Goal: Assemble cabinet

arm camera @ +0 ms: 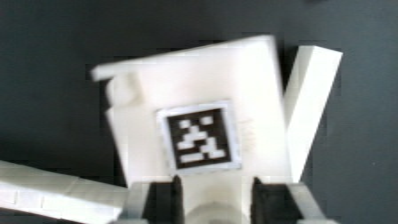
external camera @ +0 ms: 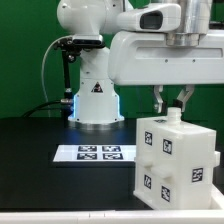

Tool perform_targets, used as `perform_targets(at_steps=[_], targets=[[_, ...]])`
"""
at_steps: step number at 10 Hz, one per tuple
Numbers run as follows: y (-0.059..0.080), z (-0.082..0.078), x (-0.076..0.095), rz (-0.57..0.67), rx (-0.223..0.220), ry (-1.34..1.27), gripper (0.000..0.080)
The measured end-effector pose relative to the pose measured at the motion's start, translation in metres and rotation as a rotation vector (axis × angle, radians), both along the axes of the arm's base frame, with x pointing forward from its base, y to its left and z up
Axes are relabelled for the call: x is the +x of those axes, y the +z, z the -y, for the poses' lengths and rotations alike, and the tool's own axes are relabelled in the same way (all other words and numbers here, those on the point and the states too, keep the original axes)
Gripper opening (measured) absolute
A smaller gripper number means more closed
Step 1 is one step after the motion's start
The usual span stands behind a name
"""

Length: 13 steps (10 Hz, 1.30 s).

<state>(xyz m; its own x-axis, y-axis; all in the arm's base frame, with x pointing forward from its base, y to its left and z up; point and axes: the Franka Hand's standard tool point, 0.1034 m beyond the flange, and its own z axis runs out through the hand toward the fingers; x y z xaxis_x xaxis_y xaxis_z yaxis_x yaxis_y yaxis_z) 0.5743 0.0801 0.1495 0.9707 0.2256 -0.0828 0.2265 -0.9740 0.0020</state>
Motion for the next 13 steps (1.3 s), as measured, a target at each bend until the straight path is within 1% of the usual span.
perform_targets(at_steps=[2, 3, 5, 7, 9, 11, 13], targets=[[-0.002, 0.001, 0.001, 0.002, -0.002, 0.034, 0.0169], [-0.003, 0.001, 0.004, 0.014, -0.001, 0.069, 0.0152], [-0.006, 0.007, 0.008, 0.021, 0.0, 0.117, 0.0145], [-0.008, 0.014, 0.018, 0.021, -0.003, 0.155, 0.0132], [-0.007, 0.015, 0.02, 0.011, -0.002, 0.161, 0.0128], [-0.009, 0.011, 0.016, 0.012, -0.003, 0.127, 0.0116], [-0.014, 0.006, 0.0, 0.016, -0.003, 0.077, 0.0108]])
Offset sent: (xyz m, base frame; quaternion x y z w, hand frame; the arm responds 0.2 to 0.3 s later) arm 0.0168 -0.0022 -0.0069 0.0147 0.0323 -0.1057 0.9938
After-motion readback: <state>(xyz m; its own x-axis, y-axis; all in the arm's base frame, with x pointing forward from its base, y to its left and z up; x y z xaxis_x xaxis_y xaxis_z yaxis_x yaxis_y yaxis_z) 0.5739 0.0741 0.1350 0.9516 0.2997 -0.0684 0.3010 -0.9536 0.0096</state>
